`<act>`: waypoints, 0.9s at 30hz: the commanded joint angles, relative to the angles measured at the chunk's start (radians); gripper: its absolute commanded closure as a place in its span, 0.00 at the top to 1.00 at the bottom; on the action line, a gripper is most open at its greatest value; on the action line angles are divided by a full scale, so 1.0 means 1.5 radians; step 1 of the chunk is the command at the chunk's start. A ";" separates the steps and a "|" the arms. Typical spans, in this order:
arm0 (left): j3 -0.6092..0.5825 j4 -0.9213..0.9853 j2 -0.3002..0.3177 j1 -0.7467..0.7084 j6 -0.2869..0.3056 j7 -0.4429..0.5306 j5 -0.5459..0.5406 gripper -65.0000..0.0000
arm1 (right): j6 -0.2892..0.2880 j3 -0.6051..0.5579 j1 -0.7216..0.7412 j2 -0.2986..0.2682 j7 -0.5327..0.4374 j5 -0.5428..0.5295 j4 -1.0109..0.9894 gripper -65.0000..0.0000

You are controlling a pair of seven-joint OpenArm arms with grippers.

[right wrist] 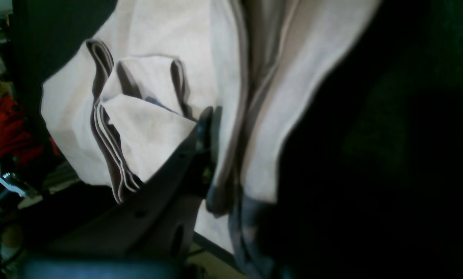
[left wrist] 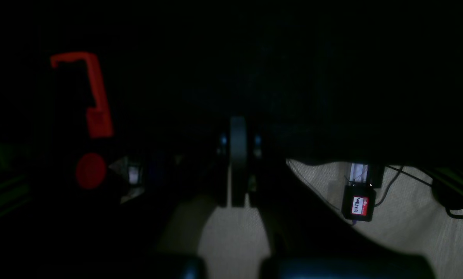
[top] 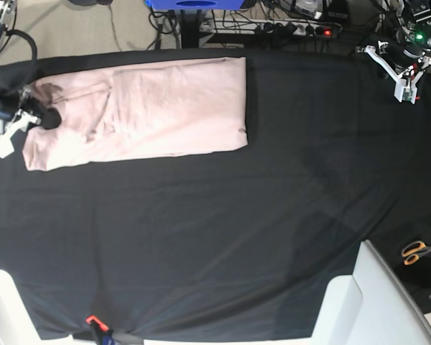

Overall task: Fold the T-shirt properly
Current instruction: 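Release the shirt and raise the right gripper off it, then grasp the shirt end with the right gripper and fold it over the bundle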

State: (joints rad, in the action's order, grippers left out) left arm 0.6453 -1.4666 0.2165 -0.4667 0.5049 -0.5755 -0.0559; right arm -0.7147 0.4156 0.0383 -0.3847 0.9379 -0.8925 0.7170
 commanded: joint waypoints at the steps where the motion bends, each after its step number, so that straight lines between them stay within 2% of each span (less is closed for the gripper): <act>1: 0.004 -0.010 0.009 -0.004 -0.002 0.008 -0.004 0.00 | 0.030 -0.002 0.006 -0.011 0.008 0.024 0.001 0.00; 4: 0.004 -0.010 0.009 -0.005 -0.002 0.008 -0.004 0.00 | 0.102 -0.002 0.009 -0.021 0.008 0.024 0.026 0.00; 7: 0.004 -0.010 0.009 -0.005 -0.002 0.008 -0.004 0.00 | 0.181 -0.001 -0.015 -0.019 0.007 0.024 0.116 0.00; 10: 0.004 -0.010 0.008 -0.005 -0.002 0.008 -0.004 0.00 | 0.307 -0.005 -0.065 -0.014 -0.014 0.024 0.251 0.00; 14: 0.003 -0.010 0.008 -0.005 -0.002 0.008 -0.004 0.00 | 0.441 -0.017 -0.134 0.033 -0.019 0.042 0.442 0.00; 21: 0.003 -0.010 -0.003 -0.005 -0.002 0.008 0.002 0.00 | 0.570 -0.179 -0.196 0.109 -0.020 0.215 0.667 0.00; 24: 0.003 -0.010 -0.006 -0.005 -0.002 0.008 0.002 0.00 | 0.610 -0.253 -0.210 0.134 -0.019 0.302 0.714 0.00; 27: 0.003 -0.010 -0.006 -0.005 -0.002 0.008 0.002 0.00 | 0.643 -0.328 -0.217 0.143 -0.019 0.364 0.732 0.00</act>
State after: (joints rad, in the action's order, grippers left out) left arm 0.6441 -1.4666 0.1917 -0.4690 0.5049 -0.5747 -0.0525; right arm 0.2512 -0.0841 -0.2916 -0.1623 0.9165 -0.3408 1.7969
